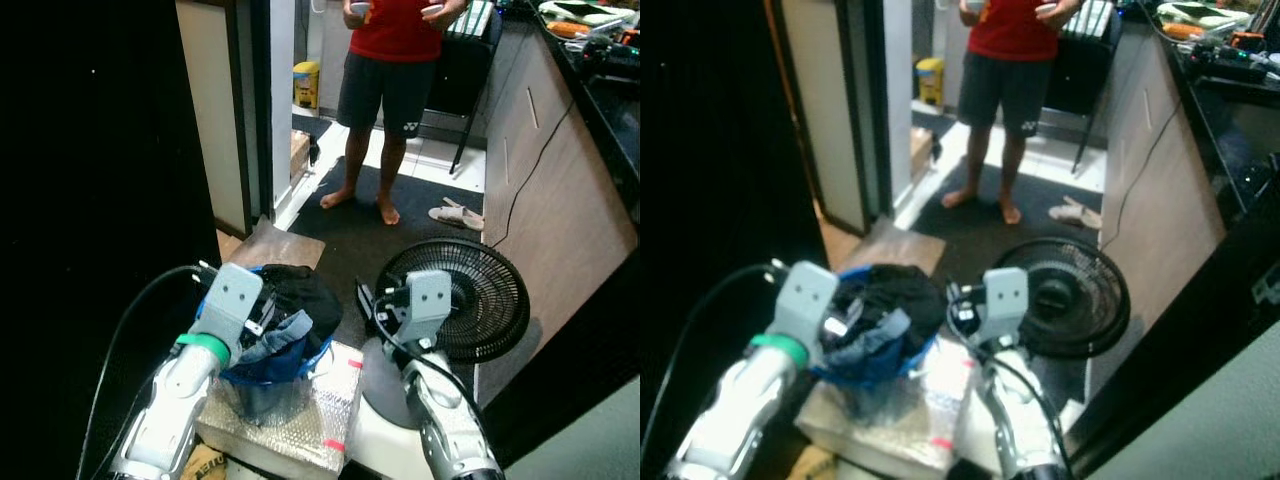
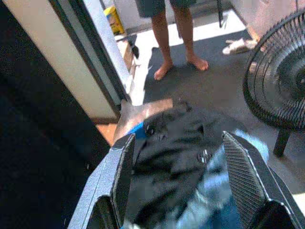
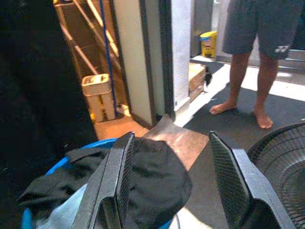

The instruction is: Clothes washing

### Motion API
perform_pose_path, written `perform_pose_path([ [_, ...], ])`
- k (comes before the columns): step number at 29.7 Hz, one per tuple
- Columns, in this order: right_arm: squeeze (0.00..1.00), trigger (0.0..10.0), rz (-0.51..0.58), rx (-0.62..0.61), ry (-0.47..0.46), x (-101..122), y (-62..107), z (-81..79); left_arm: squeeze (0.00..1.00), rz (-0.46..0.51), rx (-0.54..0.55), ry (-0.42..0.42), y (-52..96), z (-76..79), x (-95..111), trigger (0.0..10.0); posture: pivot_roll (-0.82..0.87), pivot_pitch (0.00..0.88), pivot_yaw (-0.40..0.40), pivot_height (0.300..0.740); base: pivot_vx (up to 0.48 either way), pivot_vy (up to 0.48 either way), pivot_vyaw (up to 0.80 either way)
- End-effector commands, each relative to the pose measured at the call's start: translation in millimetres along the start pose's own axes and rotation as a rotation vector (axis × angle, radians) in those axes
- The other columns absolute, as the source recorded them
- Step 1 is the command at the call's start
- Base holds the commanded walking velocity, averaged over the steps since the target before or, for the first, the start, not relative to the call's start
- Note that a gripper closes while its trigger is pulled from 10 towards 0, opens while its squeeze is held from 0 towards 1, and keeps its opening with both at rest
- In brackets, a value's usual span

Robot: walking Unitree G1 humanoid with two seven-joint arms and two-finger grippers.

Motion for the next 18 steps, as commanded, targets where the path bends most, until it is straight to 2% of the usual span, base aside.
perform_pose_path([
  [1,0.00,10.0,-0.029,-0.004,-0.016,-9,3.9,1.6,0.00,-0.038,-0.013,-0.001,2.8,3.3,-13,10.0,0.02,0.023,0.041,0.740,0.000,0.000,0.00],
  [3,0.00,10.0,-0.052,0.006,-0.021,-16,6.5,1.3,0.00,-0.088,-0.018,0.007,5.6,4.4,-29,10.0,0.02,0.023,0.041,0.740,0.000,0.000,0.00],
  [4,0.00,10.0,-0.052,0.006,-0.021,-16,6.5,1.3,0.00,-0.088,-0.018,0.007,5.6,4.4,-29,10.0,0.02,0.023,0.041,0.740,0.000,0.000,0.00],
  [7,0.00,10.0,-0.084,0.023,-0.022,-26,11.0,-0.4,0.00,-0.152,-0.045,0.001,9.9,9.5,-48,10.0,0.02,0.020,0.036,0.740,0.000,0.000,0.00],
  [10,0.00,10.0,-0.090,0.025,-0.021,-28,11.9,-0.8,0.00,-0.169,-0.059,-0.002,11.2,12.2,-53,10.0,0.02,0.021,0.035,0.740,0.000,0.000,0.00],
  [12,0.00,10.0,-0.098,0.026,-0.008,-31,12.4,-1.0,0.00,-0.230,-0.084,0.011,12.7,20.4,-68,10.0,0.03,0.037,0.028,0.740,0.000,0.000,0.00],
  [15,0.00,10.0,-0.107,0.014,0.005,-33,10.6,1.5,0.00,-0.267,-0.094,0.046,8.6,28.6,-78,10.0,0.03,0.045,0.024,0.740,0.000,0.000,0.00],
  [18,0.00,10.0,-0.109,0.007,0.012,-33,8.4,4.6,0.00,-0.262,-0.105,0.040,-0.2,35.3,-76,10.0,0.03,0.055,0.022,0.740,0.000,0.000,0.00],
])
Point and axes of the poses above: a point about 5 cm out from each wrist's last joint towards the gripper, its own y axis pointing back from the gripper into the wrist, its own x axis along the axis of the wrist's last joint, z = x × y, the point moved 3 cm from there along -y, pointing out of the wrist towards the gripper, and after that the axes turned 9 degrees about y, right-handed, at the moved point
